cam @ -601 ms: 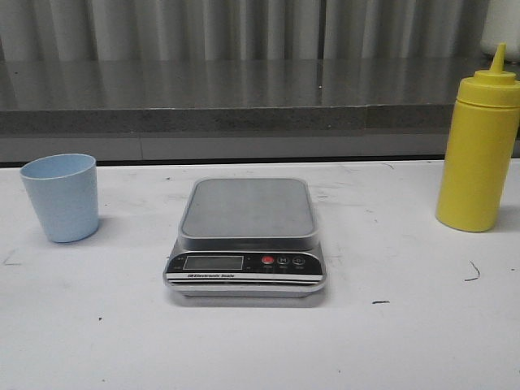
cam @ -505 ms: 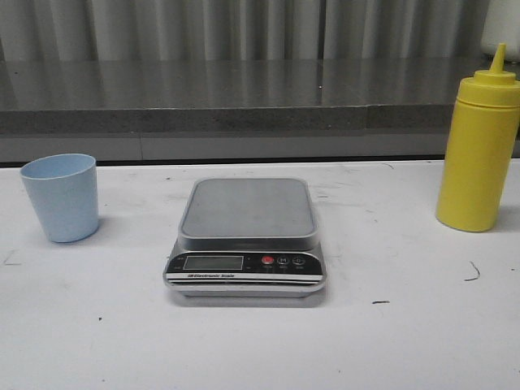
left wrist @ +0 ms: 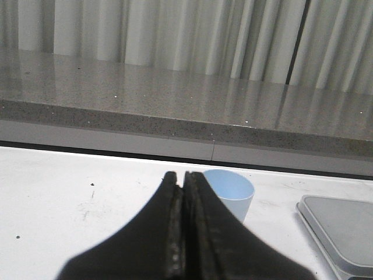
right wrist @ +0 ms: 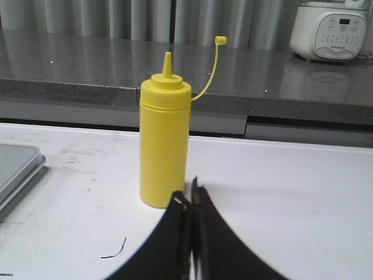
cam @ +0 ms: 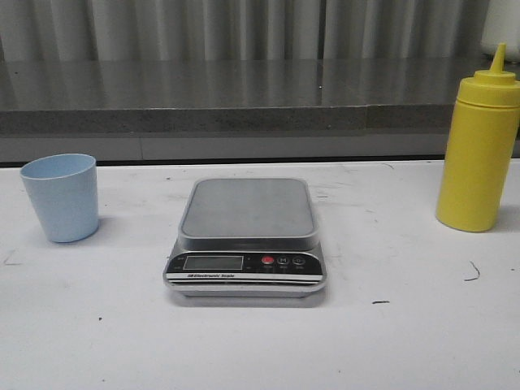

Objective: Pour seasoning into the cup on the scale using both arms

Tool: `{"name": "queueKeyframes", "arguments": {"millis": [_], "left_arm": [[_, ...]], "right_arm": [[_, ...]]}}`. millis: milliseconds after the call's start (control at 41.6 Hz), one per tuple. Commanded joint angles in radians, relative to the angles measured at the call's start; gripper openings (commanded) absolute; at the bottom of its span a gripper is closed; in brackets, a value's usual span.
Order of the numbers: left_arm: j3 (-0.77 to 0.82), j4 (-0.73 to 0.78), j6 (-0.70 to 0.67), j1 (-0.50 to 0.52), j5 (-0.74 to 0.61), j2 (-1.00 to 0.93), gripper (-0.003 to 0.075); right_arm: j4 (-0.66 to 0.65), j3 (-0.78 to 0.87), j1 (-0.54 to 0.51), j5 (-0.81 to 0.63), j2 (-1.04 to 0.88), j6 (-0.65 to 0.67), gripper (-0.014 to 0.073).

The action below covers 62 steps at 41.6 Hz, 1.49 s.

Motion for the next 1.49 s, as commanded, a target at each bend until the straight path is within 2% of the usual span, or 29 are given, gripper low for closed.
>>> {"name": "queueKeyframes", "arguments": {"millis": [0, 192, 289, 553, 698, 866, 1131, 1468], "left_arm": [[0.024, -0.002, -0.003, -0.007, -0.083, -0.016, -0.002], [0.018, -0.002, -0.003, -0.007, -0.164, -0.016, -0.002], [-0.03, -0.002, -0.003, -0.007, -0.158, -0.012, -0.002], [-0.35, 0.06, -0.003, -0.007, 0.079, 0.028, -0.002], [-0.551, 0.066, -0.003, -0.007, 0.236, 0.142, -0.002], [-0.698, 0.064, -0.003, -0.007, 0.409, 0.286, -0.002], [-0.713, 0.047, -0.003, -0.007, 0.483, 0.441, -0.002], [-0.713, 0.016, -0.003, -0.007, 0.536, 0.565, -0.0019]], "right_arm": [[-0.01, -0.007, -0.005, -0.087, -0.017, -0.004, -0.0067], [-0.01, -0.009, -0.005, -0.126, -0.017, -0.003, -0.0067], [-0.01, -0.052, -0.005, -0.108, -0.017, 0.002, -0.0067], [-0.01, -0.364, -0.005, 0.102, 0.059, 0.001, -0.0067], [-0.016, -0.544, -0.005, 0.249, 0.181, 0.001, -0.0067], [-0.016, -0.653, -0.005, 0.376, 0.323, -0.037, -0.0067], [-0.016, -0.657, -0.005, 0.442, 0.464, -0.048, -0.0067], [-0.016, -0.603, -0.005, 0.467, 0.541, -0.048, -0.005]]}}
